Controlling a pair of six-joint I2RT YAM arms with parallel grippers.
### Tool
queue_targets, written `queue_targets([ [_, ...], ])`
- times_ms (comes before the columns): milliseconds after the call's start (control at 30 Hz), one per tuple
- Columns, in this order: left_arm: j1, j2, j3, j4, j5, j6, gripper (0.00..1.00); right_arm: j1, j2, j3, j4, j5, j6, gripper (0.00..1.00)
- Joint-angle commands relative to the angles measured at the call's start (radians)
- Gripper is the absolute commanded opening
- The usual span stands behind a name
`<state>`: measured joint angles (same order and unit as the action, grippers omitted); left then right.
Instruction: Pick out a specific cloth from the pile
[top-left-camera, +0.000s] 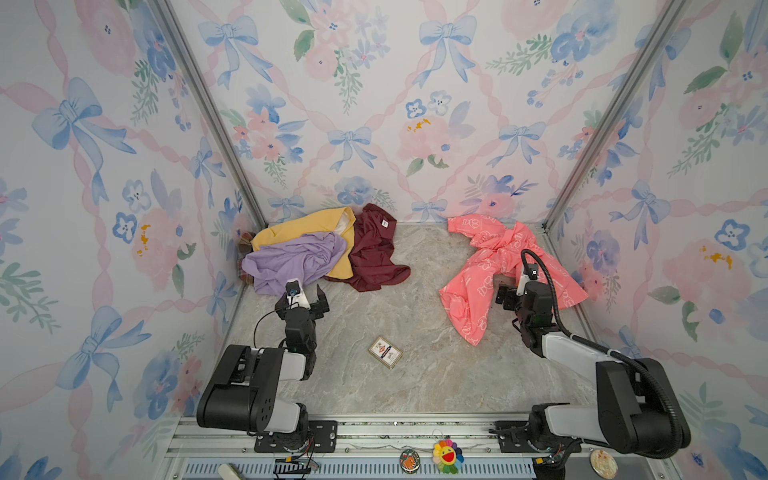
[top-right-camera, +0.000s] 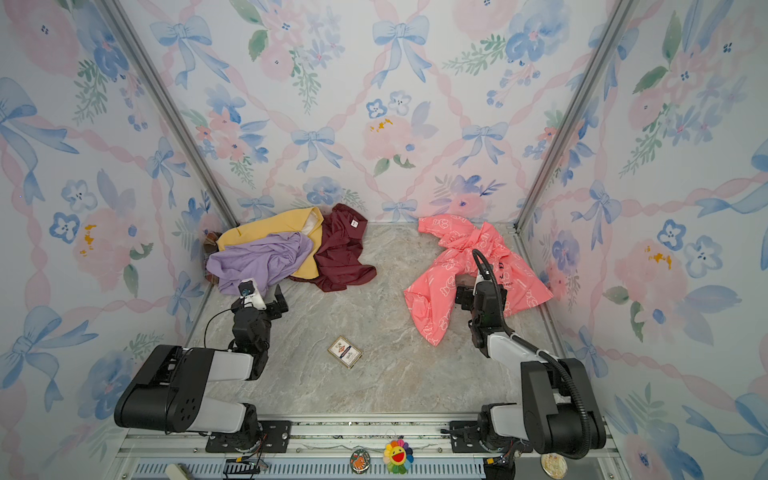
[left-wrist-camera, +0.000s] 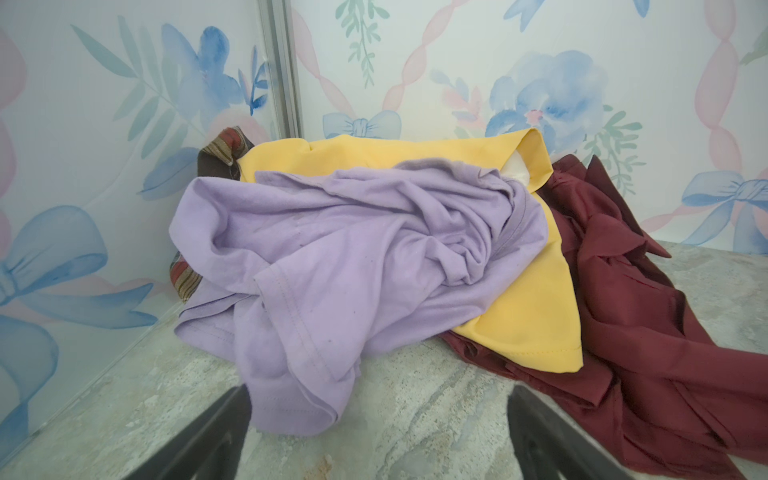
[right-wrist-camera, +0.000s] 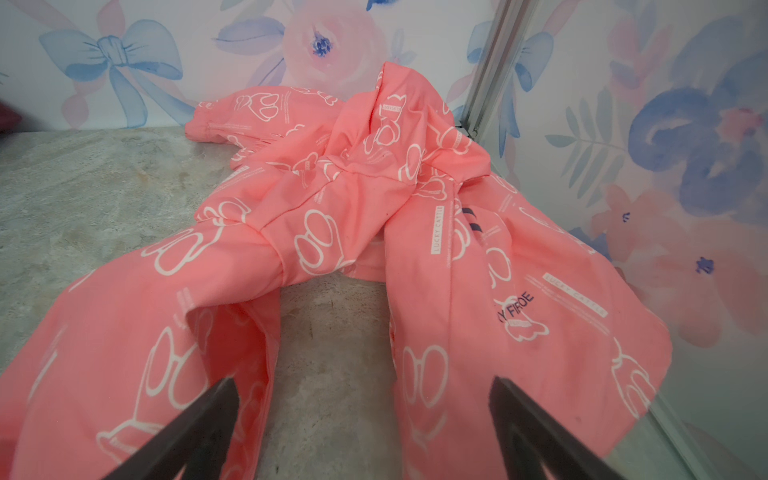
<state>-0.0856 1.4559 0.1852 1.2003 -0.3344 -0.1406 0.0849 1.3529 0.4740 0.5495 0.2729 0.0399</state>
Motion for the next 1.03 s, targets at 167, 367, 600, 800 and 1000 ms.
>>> queue_targets([
  [167,-0.013,0.100,-0.026,0.208,0.052,0.048,0.98,-0.009,0.196,-0.124,0.444,-0.056,-0.038,0.97],
  [367,-0.021,0.106,-0.017,0.204,0.038,0.056,0.98,-0.039,0.193,-0.086,0.361,-0.103,-0.017,0.97],
  [600,-0.023,0.107,-0.018,0.203,0.038,0.058,0.98,-0.013,0.195,-0.084,0.360,-0.073,-0.039,0.97],
  [800,-0.024,0.107,-0.017,0.205,0.035,0.057,0.98,-0.022,0.196,-0.076,0.346,-0.093,-0.032,0.97],
  [1000,-0.034,0.106,-0.018,0.205,0.016,0.063,0.98,-0.020,0.196,-0.081,0.356,-0.093,-0.034,0.97],
])
